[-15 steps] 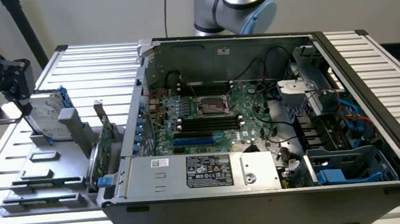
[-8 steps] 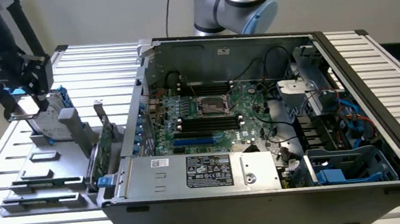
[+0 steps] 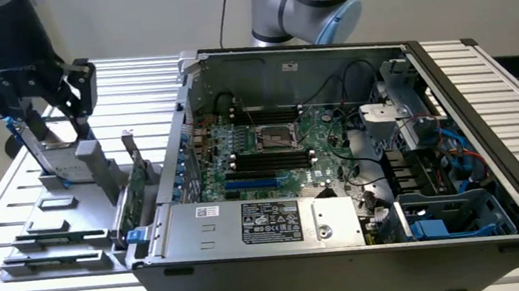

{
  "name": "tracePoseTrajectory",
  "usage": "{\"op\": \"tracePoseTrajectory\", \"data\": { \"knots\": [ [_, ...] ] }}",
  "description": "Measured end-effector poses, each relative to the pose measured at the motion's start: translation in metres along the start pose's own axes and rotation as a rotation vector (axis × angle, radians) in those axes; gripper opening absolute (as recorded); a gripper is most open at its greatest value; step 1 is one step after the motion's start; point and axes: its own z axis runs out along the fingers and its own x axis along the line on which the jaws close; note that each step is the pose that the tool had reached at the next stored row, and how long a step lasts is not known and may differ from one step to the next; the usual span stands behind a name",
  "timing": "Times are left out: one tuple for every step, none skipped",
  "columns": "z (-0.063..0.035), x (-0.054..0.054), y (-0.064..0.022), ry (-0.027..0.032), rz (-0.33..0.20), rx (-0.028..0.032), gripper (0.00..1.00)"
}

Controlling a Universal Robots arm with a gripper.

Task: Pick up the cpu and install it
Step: 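Pick up the cpu and move it towards the insertion slot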

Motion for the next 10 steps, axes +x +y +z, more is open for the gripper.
{"op": "tracePoseTrajectory", "data": {
  "knots": [
    [-0.002,-0.004,0.0003,0.0,0.0,-0.0001,0.55],
    [-0.0042,-0.008,0.0007,0.0,0.0,-0.0003,0.55],
    [-0.0066,-0.011,0.001,0.0,0.0,-0.0003,0.55],
    [-0.0091,-0.015,0.0013,0.0,0.0,-0.0004,0.55],
    [-0.0116,-0.019,0.0017,0.0,0.0,-0.0005,0.55],
    [-0.0143,-0.023,0.0021,0.0001,0.0,-0.0006,0.55],
    [-0.0166,-0.026,0.0024,0.0,0.0,-0.0007,0.55],
    [-0.019,-0.03,0.0028,0.0,0.0,-0.0008,0.55],
    [-0.0217,-0.034,0.0032,0.0001,0.0,-0.0008,0.55],
    [-0.024,-0.038,0.0035,0.0001,0.0,-0.0008,0.55]
  ]
}}
